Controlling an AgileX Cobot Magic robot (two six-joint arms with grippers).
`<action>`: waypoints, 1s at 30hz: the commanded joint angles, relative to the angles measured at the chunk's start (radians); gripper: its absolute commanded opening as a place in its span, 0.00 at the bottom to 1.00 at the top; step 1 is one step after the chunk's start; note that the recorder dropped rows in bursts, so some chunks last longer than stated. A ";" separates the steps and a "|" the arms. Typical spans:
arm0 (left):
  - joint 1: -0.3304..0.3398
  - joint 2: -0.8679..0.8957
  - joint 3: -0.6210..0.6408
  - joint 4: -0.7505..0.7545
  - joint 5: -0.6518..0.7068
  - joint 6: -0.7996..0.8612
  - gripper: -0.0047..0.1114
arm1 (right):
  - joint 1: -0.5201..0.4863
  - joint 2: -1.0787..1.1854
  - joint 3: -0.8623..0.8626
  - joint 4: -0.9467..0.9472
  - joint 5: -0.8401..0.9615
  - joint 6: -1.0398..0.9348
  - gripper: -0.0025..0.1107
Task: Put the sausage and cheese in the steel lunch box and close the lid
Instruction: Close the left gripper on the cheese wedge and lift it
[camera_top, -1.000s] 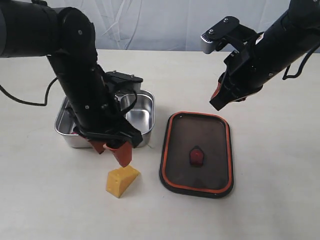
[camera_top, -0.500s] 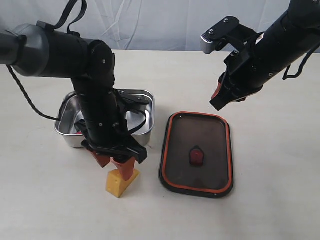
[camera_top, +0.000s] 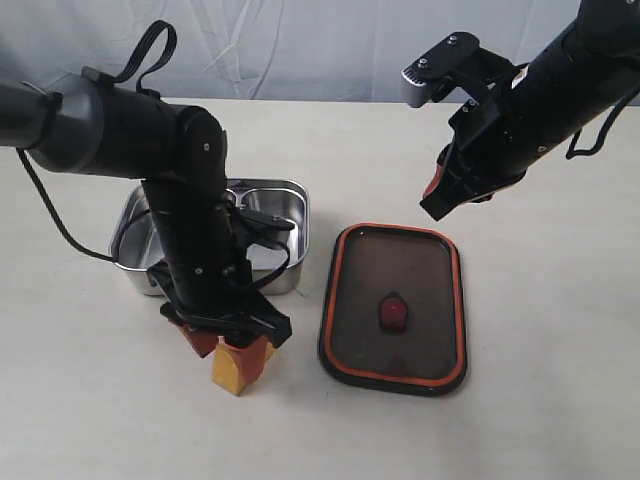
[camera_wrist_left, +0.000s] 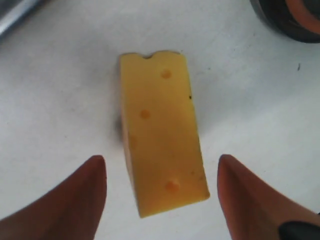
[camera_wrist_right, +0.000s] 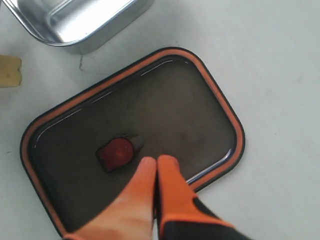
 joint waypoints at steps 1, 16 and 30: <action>-0.004 -0.002 0.010 -0.009 -0.047 0.003 0.56 | -0.006 -0.010 -0.005 -0.006 -0.005 0.001 0.02; -0.004 -0.002 0.010 -0.038 -0.120 0.017 0.56 | -0.006 -0.010 -0.005 -0.006 0.003 0.005 0.02; -0.004 0.059 0.010 -0.124 -0.057 0.088 0.42 | -0.006 -0.010 -0.005 -0.006 0.005 0.005 0.02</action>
